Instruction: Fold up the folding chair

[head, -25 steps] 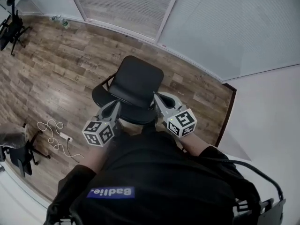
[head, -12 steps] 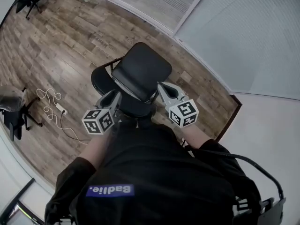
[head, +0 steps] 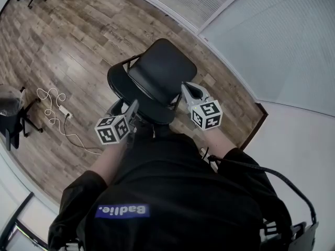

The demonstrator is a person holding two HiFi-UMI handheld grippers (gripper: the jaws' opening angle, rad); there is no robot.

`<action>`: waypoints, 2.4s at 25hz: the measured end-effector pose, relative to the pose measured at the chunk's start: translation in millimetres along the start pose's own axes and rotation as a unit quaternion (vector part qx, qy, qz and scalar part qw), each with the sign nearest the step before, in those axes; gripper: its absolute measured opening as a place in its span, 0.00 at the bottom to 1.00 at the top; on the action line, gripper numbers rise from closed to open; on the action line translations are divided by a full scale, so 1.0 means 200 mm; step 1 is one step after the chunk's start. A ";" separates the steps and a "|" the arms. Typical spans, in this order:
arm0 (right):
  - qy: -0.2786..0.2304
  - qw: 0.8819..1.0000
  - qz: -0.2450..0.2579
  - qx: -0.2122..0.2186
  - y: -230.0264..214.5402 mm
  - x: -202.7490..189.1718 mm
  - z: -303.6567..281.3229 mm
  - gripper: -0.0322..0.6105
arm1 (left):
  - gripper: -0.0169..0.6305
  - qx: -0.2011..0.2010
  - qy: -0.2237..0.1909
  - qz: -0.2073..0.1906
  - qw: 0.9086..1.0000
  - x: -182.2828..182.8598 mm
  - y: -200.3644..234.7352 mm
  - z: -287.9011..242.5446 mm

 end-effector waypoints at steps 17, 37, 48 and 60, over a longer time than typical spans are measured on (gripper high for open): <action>0.069 0.996 0.037 -0.039 -0.07 -0.04 -0.35 0.12 | 0.52 -0.020 0.059 0.087 0.994 -0.13 0.32 -0.19; 0.202 0.976 0.077 0.023 -0.94 -0.49 -0.83 0.36 | 0.52 0.096 0.046 0.167 0.980 -0.23 0.29 -0.50; 0.278 0.957 0.067 0.052 -1.40 -0.77 -1.24 0.46 | 0.52 0.142 0.026 0.183 0.972 -0.23 0.31 -0.61; 0.332 0.937 0.036 0.103 -1.60 -0.94 -1.74 0.52 | 0.52 0.163 0.042 0.221 0.961 -0.20 0.40 -0.78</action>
Point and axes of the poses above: the fingertips, and each gripper's own axes: z backward along the fingers, y to its left, x out of its top, the point moved 1 cm from there along z, backward along the fingers, and after that the axes turned 9 degrees about y, right-handed, at the moved point
